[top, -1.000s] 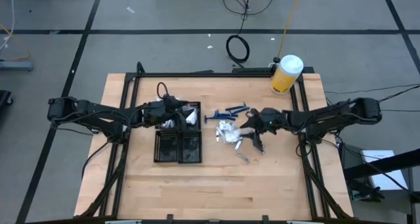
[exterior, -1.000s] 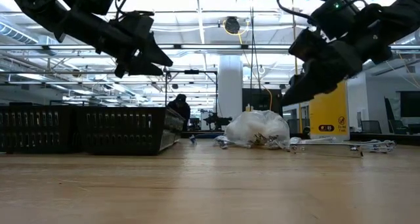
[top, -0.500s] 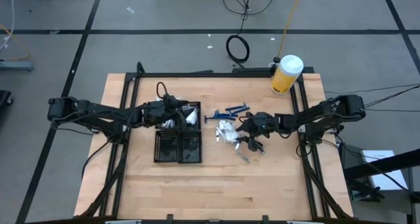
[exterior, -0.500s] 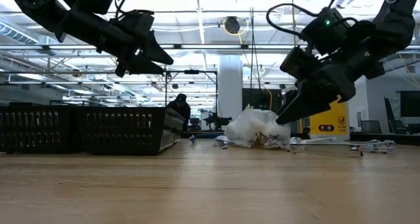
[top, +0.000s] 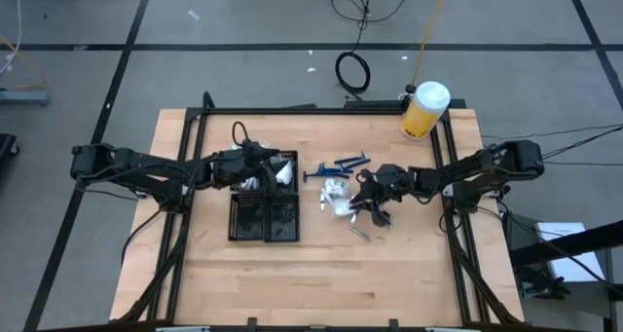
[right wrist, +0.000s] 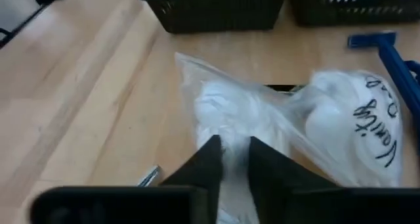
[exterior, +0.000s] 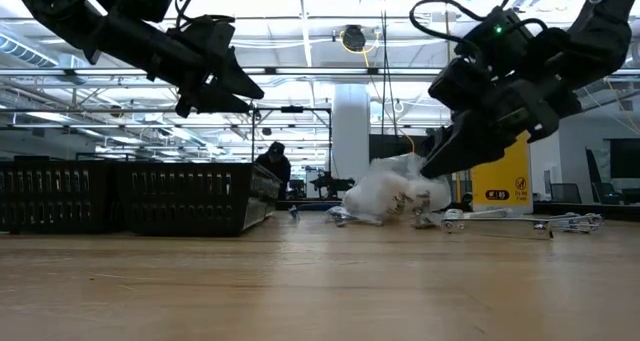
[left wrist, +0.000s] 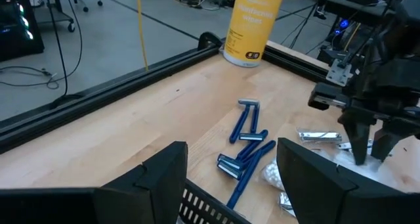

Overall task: Pick & Place Travel size toiletries
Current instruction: Put the cotton pack into the top right black bin

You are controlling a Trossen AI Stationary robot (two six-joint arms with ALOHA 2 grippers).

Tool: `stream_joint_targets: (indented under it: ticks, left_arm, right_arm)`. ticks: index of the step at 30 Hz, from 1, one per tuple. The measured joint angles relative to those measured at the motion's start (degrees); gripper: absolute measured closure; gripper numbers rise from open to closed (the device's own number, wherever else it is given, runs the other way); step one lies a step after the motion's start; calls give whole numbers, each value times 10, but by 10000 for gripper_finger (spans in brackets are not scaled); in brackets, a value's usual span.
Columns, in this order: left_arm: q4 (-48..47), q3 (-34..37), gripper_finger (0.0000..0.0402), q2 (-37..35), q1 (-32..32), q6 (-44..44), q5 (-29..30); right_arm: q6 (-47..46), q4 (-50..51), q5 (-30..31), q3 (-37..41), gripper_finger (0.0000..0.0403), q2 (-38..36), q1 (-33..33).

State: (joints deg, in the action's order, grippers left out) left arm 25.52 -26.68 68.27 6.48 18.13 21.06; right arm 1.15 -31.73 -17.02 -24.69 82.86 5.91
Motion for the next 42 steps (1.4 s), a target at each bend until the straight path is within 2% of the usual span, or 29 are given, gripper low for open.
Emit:
stream_joint_targets:
  ticks: [2,4,9,14,17,20,24,27,30,35,42]
  left_arm:
    - [0,0,174,0,0,0,0]
    - [0,0,174,0,0,0,0]
    - [0,0,174,0,0,0,-1]
    - [5,0,174,0,-6,-20,-55]
    - [39,0,174,18,-21,-52,-64]
    - [120,1,174,53,-37,-103,-70]
    - [236,-3,174,120,-58,-205,-109]
    - [275,-26,174,169,-72,-272,-126]
    - [277,-67,174,220,-82,-324,-134]
    - [277,-146,174,295,-89,-350,-138]
    - [206,-201,174,329,-100,-361,-137]
  right_arm:
    - [3,6,0,0,387,-8,4]
    - [15,2,-8,0,397,-15,6]
    - [12,4,-39,0,399,-68,8]
    - [-33,-16,-58,0,400,-143,7]
    - [-46,-33,-58,0,401,-174,8]
    - [-51,-46,-58,0,401,-187,7]
    - [-72,-45,-58,0,402,-183,7]
    - [-80,-45,-57,0,402,-177,7]
    - [-80,-48,-57,1,402,-170,7]
    - [-80,-58,-56,1,402,-166,7]
    - [-80,-43,-57,1,403,-166,7]
